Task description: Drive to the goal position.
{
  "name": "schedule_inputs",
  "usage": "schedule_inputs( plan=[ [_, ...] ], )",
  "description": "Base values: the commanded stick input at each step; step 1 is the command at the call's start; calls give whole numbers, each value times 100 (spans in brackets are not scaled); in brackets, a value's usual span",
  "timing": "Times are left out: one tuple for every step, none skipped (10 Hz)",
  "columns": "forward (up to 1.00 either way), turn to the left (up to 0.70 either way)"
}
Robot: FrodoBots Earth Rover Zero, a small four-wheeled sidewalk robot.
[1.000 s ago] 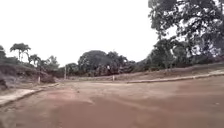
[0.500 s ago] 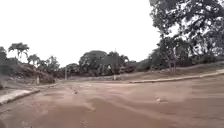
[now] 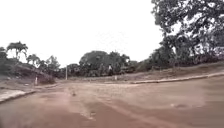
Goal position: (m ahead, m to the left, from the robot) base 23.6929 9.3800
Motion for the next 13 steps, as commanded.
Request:
schedule_inputs(
  plan=[
    [85,0],
    [85,0],
    [85,-10],
    [85,-27],
    [85,-27],
    [85,-27],
    [85,0],
    [85,0],
    [85,0],
    [85,0],
    [85,0],
    [85,0],
    [85,0]
  ],
)
